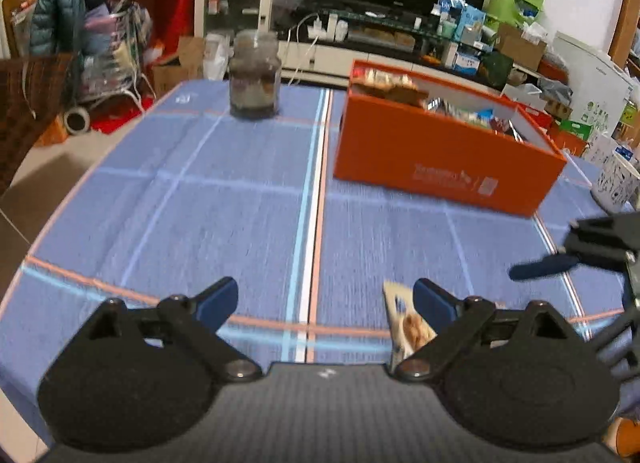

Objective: Organize snacks
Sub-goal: 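Approach cream cookie packet with left gripper while right gripper approaches clear round pastry packet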

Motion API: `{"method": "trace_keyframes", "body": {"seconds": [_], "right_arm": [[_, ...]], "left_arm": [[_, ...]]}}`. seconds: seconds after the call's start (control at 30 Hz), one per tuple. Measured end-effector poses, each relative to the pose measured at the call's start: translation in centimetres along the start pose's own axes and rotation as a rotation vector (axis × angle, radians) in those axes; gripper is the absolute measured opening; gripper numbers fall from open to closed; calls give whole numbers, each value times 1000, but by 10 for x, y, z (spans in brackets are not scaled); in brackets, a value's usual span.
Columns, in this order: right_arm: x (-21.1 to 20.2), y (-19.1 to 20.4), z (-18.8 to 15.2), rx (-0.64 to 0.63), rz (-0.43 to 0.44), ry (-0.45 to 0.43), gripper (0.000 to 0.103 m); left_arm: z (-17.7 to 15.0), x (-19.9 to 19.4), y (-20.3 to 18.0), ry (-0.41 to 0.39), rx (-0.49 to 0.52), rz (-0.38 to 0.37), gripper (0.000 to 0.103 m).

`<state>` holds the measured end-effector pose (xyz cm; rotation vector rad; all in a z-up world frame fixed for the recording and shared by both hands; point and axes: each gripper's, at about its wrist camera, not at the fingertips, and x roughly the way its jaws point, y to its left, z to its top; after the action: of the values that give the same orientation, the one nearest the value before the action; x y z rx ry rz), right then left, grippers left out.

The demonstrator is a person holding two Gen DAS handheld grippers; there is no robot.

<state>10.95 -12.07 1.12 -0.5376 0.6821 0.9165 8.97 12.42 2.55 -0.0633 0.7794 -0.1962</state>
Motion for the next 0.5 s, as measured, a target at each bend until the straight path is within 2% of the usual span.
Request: {"method": "trace_keyframes", "body": {"seconds": [0.1, 0.2, 0.27, 0.33, 0.43, 0.47, 0.5], "right_arm": [[13, -2, 4, -50, 68, 54, 44], [29, -6, 5, -76, 129, 113, 27], [33, -7, 4, -80, 138, 129, 27], [34, -9, 3, -42, 137, 136, 28], [35, -7, -1, -27, 84, 147, 32], [34, -7, -3, -2, 74, 140, 30], [32, -6, -5, 21, 57, 125, 23]], "left_arm": [[-3, 7, 3, 25, 4, -7, 94], [-5, 13, 1, 51, 0, -16, 94], [-4, 14, 0, 58, -1, -33, 94], [-3, 15, -3, 56, 4, -38, 94], [-4, 14, -6, 57, 7, -46, 94], [-5, 13, -7, 58, 10, -47, 94], [-6, 13, -8, 56, 14, -44, 94]]}}
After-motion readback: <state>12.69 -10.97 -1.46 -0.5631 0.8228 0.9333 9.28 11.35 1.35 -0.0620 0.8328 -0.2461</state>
